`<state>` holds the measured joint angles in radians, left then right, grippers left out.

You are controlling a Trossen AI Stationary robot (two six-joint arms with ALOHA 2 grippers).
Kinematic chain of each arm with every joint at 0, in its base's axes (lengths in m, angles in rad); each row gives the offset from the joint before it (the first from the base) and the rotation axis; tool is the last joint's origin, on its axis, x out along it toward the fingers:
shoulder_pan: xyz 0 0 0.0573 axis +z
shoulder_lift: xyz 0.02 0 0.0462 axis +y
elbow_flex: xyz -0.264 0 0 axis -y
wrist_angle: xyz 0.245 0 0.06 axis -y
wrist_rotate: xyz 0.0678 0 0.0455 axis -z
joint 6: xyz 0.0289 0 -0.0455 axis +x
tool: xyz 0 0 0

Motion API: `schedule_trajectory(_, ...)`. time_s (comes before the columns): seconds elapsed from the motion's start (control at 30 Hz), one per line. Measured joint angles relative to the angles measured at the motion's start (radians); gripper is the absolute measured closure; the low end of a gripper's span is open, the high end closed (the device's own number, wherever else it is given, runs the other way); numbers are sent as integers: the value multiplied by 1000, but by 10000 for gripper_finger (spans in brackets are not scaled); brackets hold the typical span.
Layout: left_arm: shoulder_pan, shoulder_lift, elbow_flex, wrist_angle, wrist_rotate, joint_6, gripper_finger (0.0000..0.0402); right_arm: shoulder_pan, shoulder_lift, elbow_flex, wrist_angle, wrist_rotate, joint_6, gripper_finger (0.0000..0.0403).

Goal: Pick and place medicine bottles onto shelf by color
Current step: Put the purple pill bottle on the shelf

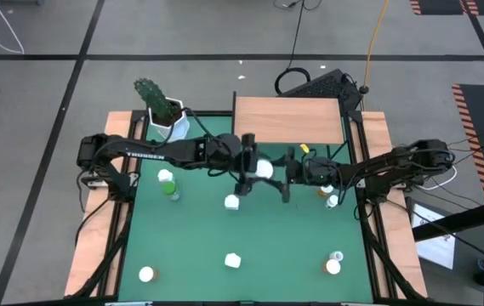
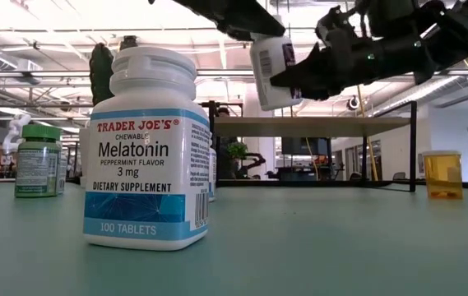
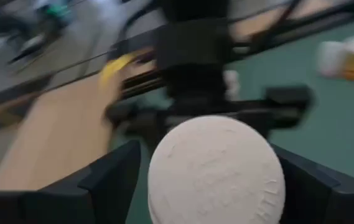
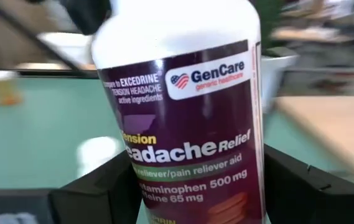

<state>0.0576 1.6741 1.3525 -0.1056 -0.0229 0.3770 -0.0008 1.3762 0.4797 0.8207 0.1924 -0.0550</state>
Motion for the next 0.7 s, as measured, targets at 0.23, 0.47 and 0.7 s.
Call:
schedule_trajectory(0.23, 4, -9, 0, 27, -124, -109, 72, 78, 1, 0, 66, 425, -77, 153)
schedule_trajectory(0.47, 2, -9, 0, 135, -167, -210, 92, 104, 0, 0, 139, 530, -103, 152)
schedule_trajectory(0.7, 3, -9, 0, 196, -170, -221, 141, 104, 1, 0, 133, 596, -65, 151)
